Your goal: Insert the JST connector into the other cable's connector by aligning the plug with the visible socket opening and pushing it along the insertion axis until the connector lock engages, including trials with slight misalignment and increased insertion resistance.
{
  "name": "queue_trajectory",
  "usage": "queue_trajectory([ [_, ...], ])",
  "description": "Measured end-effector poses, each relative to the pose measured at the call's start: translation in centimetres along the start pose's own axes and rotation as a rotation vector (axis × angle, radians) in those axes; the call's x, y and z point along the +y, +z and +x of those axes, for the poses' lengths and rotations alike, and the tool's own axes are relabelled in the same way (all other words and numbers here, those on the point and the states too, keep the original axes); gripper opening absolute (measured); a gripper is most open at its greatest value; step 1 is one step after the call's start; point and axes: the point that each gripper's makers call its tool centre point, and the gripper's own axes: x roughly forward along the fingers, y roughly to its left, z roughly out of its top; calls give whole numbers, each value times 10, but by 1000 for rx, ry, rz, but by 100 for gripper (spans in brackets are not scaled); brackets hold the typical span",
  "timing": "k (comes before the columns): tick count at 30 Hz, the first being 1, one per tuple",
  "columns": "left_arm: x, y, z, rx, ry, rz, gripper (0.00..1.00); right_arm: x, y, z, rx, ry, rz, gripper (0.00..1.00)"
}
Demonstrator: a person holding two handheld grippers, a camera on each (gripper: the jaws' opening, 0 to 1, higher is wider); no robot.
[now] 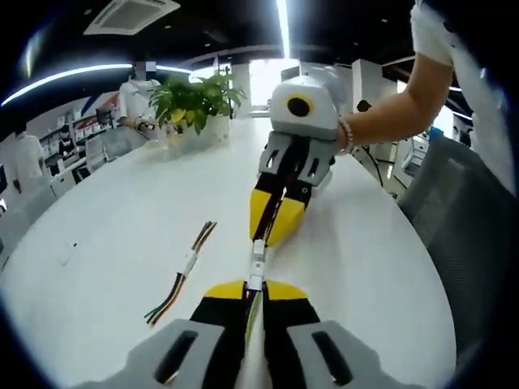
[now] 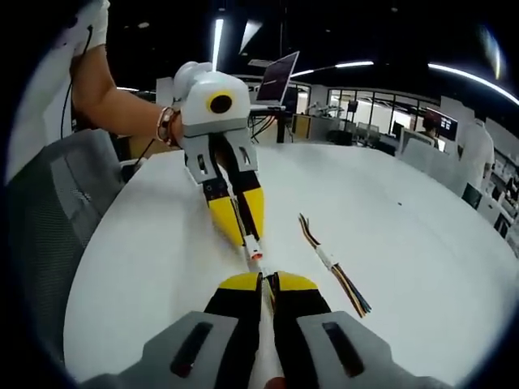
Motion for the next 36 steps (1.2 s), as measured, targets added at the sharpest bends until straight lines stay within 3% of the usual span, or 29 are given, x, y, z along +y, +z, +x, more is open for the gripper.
queue_trajectory([
  [36, 3, 0, 3, -9, 9, -24, 0, 0, 0, 6, 6, -5, -12, 2],
])
